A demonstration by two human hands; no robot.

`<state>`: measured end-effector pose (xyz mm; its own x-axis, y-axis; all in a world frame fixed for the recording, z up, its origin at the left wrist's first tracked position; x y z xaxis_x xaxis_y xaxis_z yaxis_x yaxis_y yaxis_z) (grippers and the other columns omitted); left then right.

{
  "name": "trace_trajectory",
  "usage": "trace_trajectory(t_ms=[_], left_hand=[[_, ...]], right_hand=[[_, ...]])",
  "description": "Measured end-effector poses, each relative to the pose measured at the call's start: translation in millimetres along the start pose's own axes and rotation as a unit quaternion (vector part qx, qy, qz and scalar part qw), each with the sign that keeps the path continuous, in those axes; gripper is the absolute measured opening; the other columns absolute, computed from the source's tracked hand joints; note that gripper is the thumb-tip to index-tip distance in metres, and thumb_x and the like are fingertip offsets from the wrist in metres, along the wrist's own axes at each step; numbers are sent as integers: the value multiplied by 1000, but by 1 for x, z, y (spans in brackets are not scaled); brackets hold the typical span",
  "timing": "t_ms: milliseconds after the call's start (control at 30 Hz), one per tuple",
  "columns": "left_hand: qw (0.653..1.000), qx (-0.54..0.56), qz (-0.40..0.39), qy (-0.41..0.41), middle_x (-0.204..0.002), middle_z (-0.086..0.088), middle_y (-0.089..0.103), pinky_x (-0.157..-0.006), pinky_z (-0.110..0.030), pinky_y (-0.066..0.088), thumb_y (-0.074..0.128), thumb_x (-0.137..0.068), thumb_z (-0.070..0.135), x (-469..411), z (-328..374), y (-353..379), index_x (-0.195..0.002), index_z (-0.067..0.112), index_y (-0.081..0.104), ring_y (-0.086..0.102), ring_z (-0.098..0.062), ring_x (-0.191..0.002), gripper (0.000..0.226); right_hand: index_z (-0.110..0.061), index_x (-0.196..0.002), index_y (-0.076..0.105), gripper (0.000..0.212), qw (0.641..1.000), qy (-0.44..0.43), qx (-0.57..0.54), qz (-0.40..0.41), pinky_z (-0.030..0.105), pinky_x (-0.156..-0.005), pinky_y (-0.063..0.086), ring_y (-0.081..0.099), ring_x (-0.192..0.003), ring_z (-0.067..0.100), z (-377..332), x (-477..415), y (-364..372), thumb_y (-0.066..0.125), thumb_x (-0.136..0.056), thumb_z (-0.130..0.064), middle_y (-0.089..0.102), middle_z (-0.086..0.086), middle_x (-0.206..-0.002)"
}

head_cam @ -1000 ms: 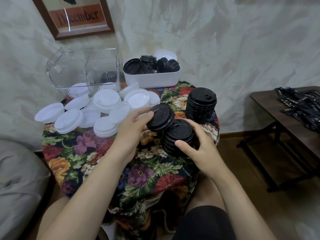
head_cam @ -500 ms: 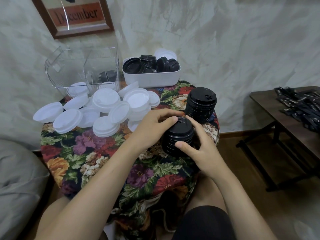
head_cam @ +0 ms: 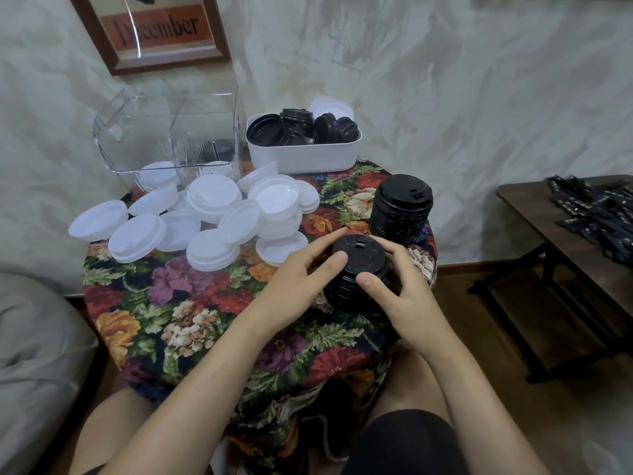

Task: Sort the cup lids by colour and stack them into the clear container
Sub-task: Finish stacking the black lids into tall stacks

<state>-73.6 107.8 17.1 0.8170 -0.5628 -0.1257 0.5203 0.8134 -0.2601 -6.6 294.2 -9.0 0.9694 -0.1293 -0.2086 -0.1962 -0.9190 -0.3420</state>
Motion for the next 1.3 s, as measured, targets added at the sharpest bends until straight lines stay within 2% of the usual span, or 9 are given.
trace_trajectory(t_ms=[233,367,500,633,767,967,1067,1167,1300], left_hand=[[999,-11,-39,-5,-146,11,59,-114,-29,43,57,-104,29,6,-9,-7,-154,22,46,53,-6,-137,52],[998,-22,-58,-13,-155,12,49,-121,-44,36,60,-102,44,6,-15,-8,-158,28,37,43,-8,-145,63],[997,-35,-67,-32,-152,15,52,-117,-45,39,82,-86,40,8,-17,-4,-158,38,34,48,-11,-141,86],[997,-74,-24,-18,-142,19,60,-114,-47,42,85,-79,42,7,-18,2,-149,42,46,55,-7,-134,81],[996,-85,-8,-13,-138,21,63,-112,-46,45,86,-77,42,8,-17,2,-146,43,49,57,-5,-131,79],[996,-85,11,-7,-132,19,67,-107,-47,50,87,-75,40,9,-17,0,-142,43,53,62,-6,-125,75],[996,-90,17,-16,-128,18,69,-99,-50,54,86,-75,40,8,-16,-6,-138,45,54,65,-8,-119,71],[994,-99,36,-16,-126,20,68,-102,-43,53,87,-77,34,10,-17,-11,-138,41,55,63,-3,-119,69],[993,-94,60,-28,-124,22,69,-102,-42,53,86,-76,34,14,-18,-18,-138,43,55,65,-1,-114,69]], right_hand=[[-38,-145,48,62,1000,-5,-9,-19,42,-113,45,55,-129,-3,-7,-1,-3,74,-89,-51,60,-28,-134],[-52,-152,35,78,997,4,28,-76,34,-116,39,45,-136,-10,-14,-9,-14,76,-85,-57,50,-34,-144],[-45,-150,43,74,995,3,41,-94,39,-117,41,50,-134,-4,-15,-13,-16,77,-85,-49,55,-26,-143],[-36,-149,46,67,996,0,25,-83,37,-115,42,52,-131,-3,-15,-10,-14,78,-91,-32,58,-24,-140],[-37,-148,48,68,998,6,24,-51,38,-114,43,53,-131,-3,-14,-8,-8,79,-87,-43,59,-23,-139],[-41,-140,54,61,1000,-7,13,-2,35,-108,47,59,-123,-2,-14,-3,3,80,-84,-44,63,-29,-128],[-45,-138,54,58,1000,-5,15,-14,38,-109,47,58,-123,-2,-16,-10,4,80,-87,-41,63,-31,-127],[-50,-138,51,58,999,-4,21,-29,35,-108,47,57,-122,-7,-19,-17,9,79,-88,-41,61,-36,-125],[-39,-147,49,68,999,-10,19,-44,32,-109,46,55,-126,-7,-23,-26,17,78,-86,-47,61,-29,-133]])
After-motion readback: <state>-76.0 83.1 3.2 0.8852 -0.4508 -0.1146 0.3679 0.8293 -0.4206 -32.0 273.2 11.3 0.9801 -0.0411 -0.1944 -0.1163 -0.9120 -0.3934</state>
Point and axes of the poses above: each hand's wrist, its own x-axis away from the middle knuckle, its own y-axis out of the palm, z = x × y, the point moved 1 cm from there along -x, towards the middle knuckle
